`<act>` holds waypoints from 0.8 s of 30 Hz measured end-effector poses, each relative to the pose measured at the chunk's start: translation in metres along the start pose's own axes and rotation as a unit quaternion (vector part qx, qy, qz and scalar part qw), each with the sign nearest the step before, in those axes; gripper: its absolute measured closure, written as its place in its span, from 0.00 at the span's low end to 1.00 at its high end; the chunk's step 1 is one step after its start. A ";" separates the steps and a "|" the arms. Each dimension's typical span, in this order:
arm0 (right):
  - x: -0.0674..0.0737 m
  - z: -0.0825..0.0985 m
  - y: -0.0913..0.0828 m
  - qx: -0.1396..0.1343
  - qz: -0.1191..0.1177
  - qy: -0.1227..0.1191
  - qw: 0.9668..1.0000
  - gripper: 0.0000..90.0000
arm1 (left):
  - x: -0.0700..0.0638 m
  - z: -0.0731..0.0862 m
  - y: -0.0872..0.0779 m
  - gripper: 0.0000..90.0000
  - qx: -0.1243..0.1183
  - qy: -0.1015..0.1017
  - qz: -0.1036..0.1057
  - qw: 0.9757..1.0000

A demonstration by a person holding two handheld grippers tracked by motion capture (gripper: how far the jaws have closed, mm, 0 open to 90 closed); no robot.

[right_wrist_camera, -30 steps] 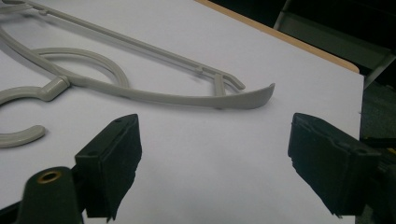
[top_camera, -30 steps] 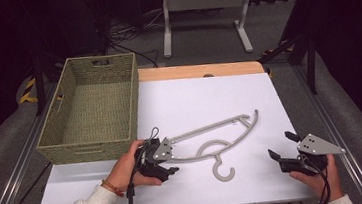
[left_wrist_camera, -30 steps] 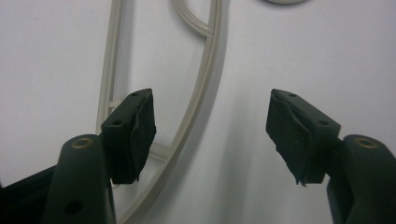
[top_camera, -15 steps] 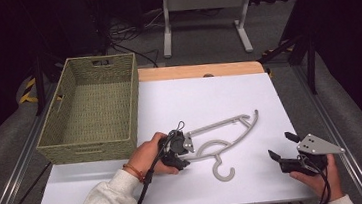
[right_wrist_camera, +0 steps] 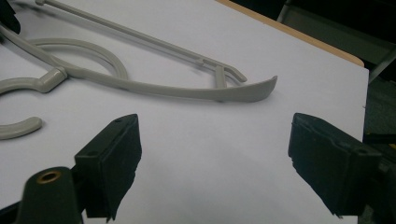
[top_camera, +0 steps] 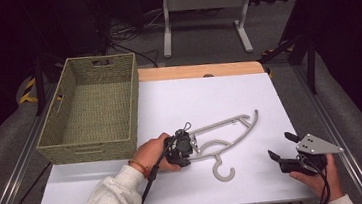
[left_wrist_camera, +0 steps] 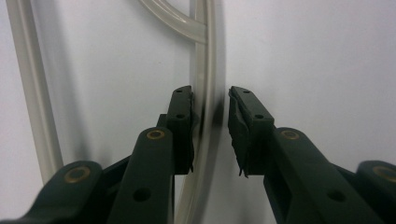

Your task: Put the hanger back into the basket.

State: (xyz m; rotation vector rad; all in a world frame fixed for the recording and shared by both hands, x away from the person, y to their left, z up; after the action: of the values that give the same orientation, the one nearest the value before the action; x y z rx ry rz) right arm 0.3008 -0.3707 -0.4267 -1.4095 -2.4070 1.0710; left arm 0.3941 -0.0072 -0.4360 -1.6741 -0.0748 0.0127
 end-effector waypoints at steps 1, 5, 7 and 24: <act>0.000 0.000 0.000 0.002 0.000 -0.001 1.000 0.20 | 0.001 0.000 0.000 0.83 -0.001 0.005 0.001 1.000; 0.002 -0.001 0.000 0.002 -0.001 -0.003 1.000 0.20 | -0.003 -0.001 0.001 0.90 -0.003 0.017 -0.012 1.000; 0.002 -0.001 0.000 0.002 -0.001 -0.003 1.000 0.20 | -0.003 -0.001 0.000 0.90 -0.002 0.025 -0.015 1.000; 0.002 -0.001 -0.002 0.001 -0.006 -0.004 1.000 0.22 | -0.003 -0.002 0.004 0.92 -0.042 0.007 -0.130 0.991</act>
State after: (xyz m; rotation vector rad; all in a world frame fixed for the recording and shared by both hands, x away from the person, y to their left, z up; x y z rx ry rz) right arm 0.2988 -0.3693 -0.4247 -1.3901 -2.4159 1.0782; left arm 0.3912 -0.0101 -0.4401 -1.7380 -0.2856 -0.2021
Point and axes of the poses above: each handheld gripper's, and its own axes: y roughly forward along the jaws, z roughly out of its underside, x roughly to its left, the point moved 1 cm from there along y, roughly forward along the jaws, and after that the axes turned 12 degrees about x, right-handed, at the moved point
